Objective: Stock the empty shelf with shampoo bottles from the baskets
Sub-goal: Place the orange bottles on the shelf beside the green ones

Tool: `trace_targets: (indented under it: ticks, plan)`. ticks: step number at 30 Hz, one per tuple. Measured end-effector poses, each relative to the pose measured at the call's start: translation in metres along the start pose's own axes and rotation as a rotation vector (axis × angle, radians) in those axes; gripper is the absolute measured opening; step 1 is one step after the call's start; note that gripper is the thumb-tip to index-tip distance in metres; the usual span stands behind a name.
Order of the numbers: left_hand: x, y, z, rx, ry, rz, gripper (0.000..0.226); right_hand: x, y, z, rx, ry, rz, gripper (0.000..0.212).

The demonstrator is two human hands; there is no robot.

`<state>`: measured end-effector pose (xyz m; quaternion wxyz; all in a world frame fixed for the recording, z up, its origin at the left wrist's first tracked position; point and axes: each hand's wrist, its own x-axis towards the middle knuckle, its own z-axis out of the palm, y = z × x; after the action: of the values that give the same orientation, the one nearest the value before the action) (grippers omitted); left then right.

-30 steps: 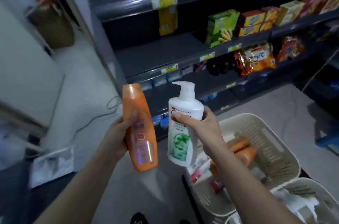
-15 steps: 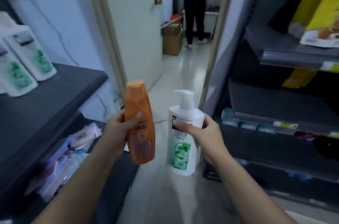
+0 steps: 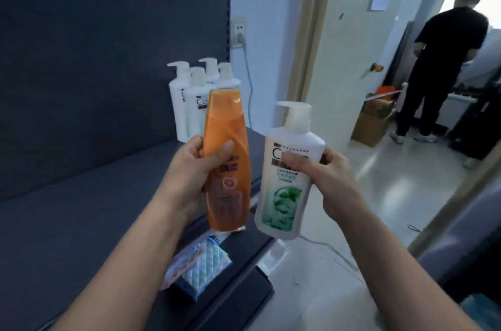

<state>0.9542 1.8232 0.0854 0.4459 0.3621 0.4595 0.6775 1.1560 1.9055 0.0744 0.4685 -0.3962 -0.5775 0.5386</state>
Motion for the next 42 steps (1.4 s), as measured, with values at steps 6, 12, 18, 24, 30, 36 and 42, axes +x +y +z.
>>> trace_targets:
  ticks: [6, 12, 18, 24, 30, 36, 42]
  plan:
    - [0.024, 0.021, -0.039, 0.041, 0.193, 0.064, 0.043, 0.067, -0.007, 0.043, 0.036, -0.146, -0.048, 0.056]
    - [0.045, 0.025, -0.065, 0.085, 0.379, 0.087, 0.055, 0.133, 0.000, 0.068, 0.106, -0.313, -0.061, 0.020]
    - [0.069, 0.018, -0.072, 0.093, 0.534, 0.097, 0.042, 0.192, 0.024, 0.084, 0.088, -0.456, -0.018, 0.048]
    - [0.093, 0.006, -0.071, 0.092, 0.620, 0.129, 0.040, 0.240, 0.045, 0.085, 0.065, -0.560, 0.017, 0.043]
    - [0.113, -0.005, -0.067, 0.097, 0.689, 0.138, 0.040, 0.278, 0.051, 0.082, 0.061, -0.649, 0.019, 0.076]
    - [0.130, -0.015, -0.069, 0.114, 0.754, 0.153, 0.022, 0.299, 0.054, 0.075, -0.107, -0.689, -0.056, 0.053]
    - [0.139, -0.020, -0.077, 0.141, 0.791, 0.148, 0.028, 0.290, 0.072, 0.080, -0.199, -0.671, -0.154, 0.069]
